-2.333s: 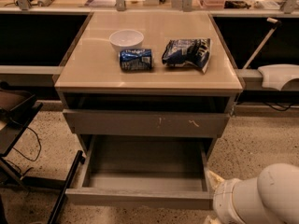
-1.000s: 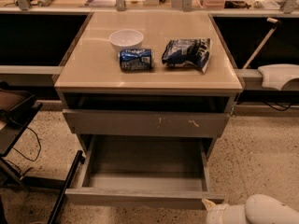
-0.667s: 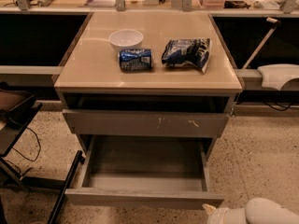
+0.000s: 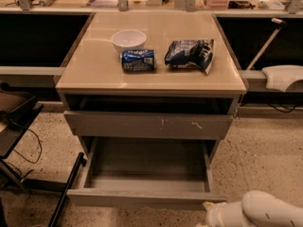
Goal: Close middle drawer
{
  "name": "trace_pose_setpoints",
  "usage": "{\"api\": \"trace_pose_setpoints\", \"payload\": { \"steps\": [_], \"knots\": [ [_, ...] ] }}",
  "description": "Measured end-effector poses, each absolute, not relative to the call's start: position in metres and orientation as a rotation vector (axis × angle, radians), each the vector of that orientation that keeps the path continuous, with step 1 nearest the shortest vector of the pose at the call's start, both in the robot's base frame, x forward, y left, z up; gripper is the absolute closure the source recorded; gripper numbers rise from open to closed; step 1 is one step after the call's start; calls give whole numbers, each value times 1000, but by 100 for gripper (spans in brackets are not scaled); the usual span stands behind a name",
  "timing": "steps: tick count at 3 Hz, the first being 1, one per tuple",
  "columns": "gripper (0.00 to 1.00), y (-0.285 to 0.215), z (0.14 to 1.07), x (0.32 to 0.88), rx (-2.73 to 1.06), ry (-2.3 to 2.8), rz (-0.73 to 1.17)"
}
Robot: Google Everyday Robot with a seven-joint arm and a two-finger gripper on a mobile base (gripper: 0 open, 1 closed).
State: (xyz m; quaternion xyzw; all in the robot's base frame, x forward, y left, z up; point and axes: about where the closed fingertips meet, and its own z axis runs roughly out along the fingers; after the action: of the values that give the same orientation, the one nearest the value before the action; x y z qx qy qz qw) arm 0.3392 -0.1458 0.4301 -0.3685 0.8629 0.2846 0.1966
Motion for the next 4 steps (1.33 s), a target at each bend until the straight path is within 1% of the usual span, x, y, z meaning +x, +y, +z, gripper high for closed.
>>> {"api": "trace_pose_setpoints", "payload": {
  "steps": [1,2,3,4],
  "knots": [
    [0,-146,430,338,-1032,2416,797],
    [0,-138,433,365,-1038,2416,780],
    [0,-138,433,365,-1038,2416,780],
    [0,-131,417,392,-1040,2380,810]
  ]
}}
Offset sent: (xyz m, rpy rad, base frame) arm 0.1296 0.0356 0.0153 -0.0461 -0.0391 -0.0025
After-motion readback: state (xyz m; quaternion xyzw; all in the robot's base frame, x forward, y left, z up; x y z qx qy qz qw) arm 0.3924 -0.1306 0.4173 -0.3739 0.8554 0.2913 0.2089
